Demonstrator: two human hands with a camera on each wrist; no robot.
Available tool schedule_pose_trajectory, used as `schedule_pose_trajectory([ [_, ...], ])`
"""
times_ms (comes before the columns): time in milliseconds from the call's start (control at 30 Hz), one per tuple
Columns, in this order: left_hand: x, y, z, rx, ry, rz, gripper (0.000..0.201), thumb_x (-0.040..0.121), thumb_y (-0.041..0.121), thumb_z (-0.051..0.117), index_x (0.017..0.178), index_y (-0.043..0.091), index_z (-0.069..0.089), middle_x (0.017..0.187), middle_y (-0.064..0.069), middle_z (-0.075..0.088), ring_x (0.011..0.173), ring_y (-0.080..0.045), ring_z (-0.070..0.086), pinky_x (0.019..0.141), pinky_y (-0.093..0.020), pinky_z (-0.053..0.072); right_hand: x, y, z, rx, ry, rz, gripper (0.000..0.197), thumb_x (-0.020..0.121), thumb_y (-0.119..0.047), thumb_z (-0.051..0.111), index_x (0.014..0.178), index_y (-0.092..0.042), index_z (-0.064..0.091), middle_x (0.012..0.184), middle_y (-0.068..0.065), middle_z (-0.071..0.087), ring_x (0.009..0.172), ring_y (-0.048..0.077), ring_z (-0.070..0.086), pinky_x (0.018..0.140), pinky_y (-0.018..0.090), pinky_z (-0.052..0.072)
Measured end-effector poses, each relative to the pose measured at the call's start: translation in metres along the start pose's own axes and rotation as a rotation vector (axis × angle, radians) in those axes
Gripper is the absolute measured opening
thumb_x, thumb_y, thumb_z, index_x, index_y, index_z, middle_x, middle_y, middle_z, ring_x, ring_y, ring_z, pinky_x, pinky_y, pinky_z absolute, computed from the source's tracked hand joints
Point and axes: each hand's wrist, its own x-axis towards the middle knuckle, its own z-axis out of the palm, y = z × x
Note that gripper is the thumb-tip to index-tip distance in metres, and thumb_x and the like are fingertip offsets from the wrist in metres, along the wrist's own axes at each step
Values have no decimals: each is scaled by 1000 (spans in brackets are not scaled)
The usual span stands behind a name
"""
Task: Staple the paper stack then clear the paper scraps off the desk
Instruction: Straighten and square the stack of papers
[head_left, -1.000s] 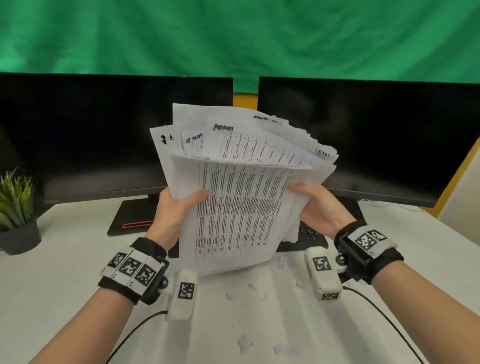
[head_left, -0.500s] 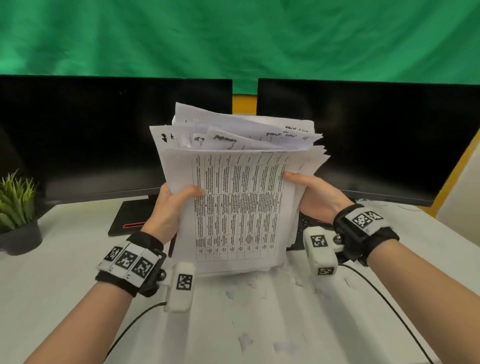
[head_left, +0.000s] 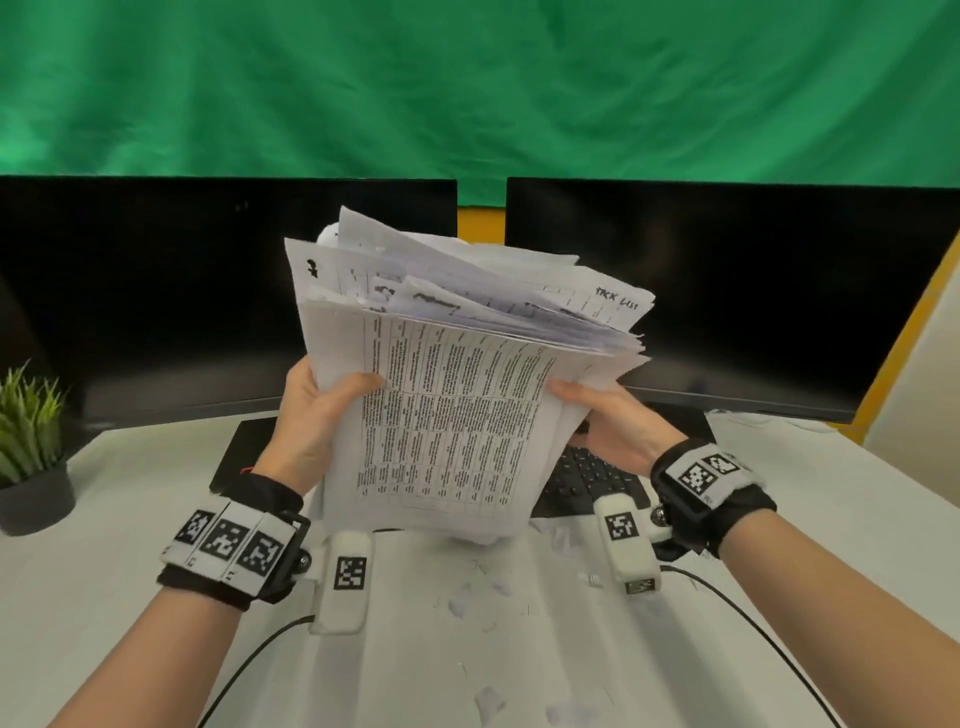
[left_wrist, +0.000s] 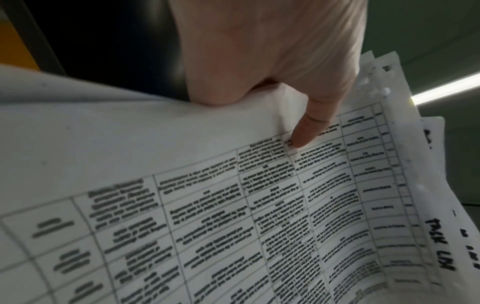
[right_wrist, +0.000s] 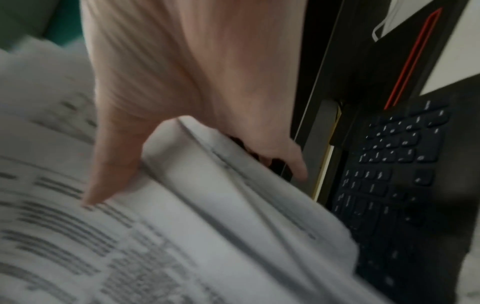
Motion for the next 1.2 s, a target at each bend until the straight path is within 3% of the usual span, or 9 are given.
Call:
schedule_pose_trajectory([
  [200,5,9,-4,-85,69,-34,58,70,14,64,125,4,50,114,-10,66,101,-25,66,82,-43,55,-6,-4,6,-43,-78,6,53,68,-38,78,116,-24,62,125,4,64,117,20,60,100,43,46],
  [300,4,9,-2,-79,44,-24,40,78,10,64,117,11,55,107,-5,68,95,-20,68,72,-33,57,-3,-10,10,22,-70,-72,43,88,-10,60,130,-11,52,134,15,57,123,31,55,103,50,43],
  [367,2,8,2,-73,69,-8,26,87,6,61,110,17,58,102,-1,70,88,-15,71,66,-26,59,-2,-13,17,19,-20,-80,44,90,-2,54,133,-8,47,133,15,57,122,31,56,101,51,46],
  [533,-11,-1,16,-35,240,57,20,88,10,63,106,18,60,97,4,69,82,-4,69,73,-21,59,-9,-14,34,-52,121,-107,40,87,-5,59,126,-9,55,124,12,64,113,27,63,96,49,50],
  [633,-24,-8,23,-41,334,119,22,87,7,64,108,11,59,92,7,67,74,6,69,66,-11,55,-17,-9,43,-72,221,-124,39,84,-7,63,123,-9,58,119,13,66,108,27,65,93,51,51],
  [767,-38,-16,31,-38,324,128,18,87,6,64,102,13,61,94,6,68,78,6,70,66,-10,54,-26,3,50,-14,351,-117,37,82,-3,65,119,-8,62,116,9,69,106,24,66,96,50,50],
  [1033,-43,-30,29,68,314,73,21,83,10,70,100,20,64,95,13,68,84,1,69,80,-26,58,-32,10,51,13,348,-83,37,84,-6,63,121,-10,61,116,7,69,108,22,66,99,49,48],
  [1133,-43,-29,30,156,335,95,37,81,12,72,113,20,54,97,21,63,88,6,64,80,-19,54,-31,9,54,-43,314,-52,33,85,-13,64,118,-10,62,111,8,71,103,24,68,95,49,50],
  [1200,-45,-25,32,173,323,96,40,83,14,70,113,27,47,97,24,59,87,10,61,76,-14,49,-29,7,52,-34,302,-44,33,85,-14,63,118,-13,62,110,6,71,98,19,70,88,43,54],
])
